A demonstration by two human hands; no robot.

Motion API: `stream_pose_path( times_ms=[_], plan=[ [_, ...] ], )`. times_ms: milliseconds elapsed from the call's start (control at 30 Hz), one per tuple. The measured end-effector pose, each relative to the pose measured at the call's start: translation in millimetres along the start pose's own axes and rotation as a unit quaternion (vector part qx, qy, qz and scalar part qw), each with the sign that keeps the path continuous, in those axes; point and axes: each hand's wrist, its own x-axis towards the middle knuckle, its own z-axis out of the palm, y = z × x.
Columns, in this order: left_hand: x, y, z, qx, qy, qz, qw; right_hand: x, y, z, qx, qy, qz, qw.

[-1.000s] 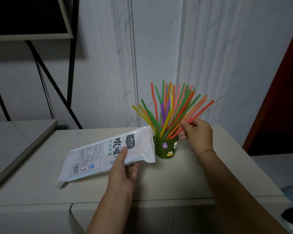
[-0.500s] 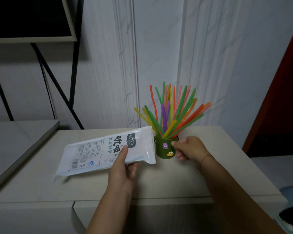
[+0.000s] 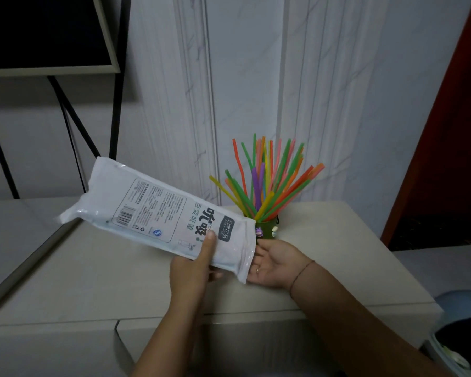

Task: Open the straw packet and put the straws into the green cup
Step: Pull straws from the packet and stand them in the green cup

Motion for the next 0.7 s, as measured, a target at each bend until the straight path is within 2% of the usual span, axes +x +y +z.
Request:
stream_pose_path(
  times_ms=[233, 433, 700],
  plan=[
    [-3.8, 6.7, -5.9, 0.014, -0.074, -0.022, 0.997, -2.2, 2.1, 7.9, 0.023, -0.063, -0.004, 0.998],
    [0.4, 7.9, -14.5, 0.040, -0.037, 0.021, 0.998, 0.9, 2.6, 7.8, -0.008, 0.028, -0.006, 1.000],
    [6.2, 6.0, -17.1, 0.046, 0.006, 0.042, 0.998, 0.9, 3.1, 8.2, -0.008, 0.009, -0.005, 1.000]
  ],
)
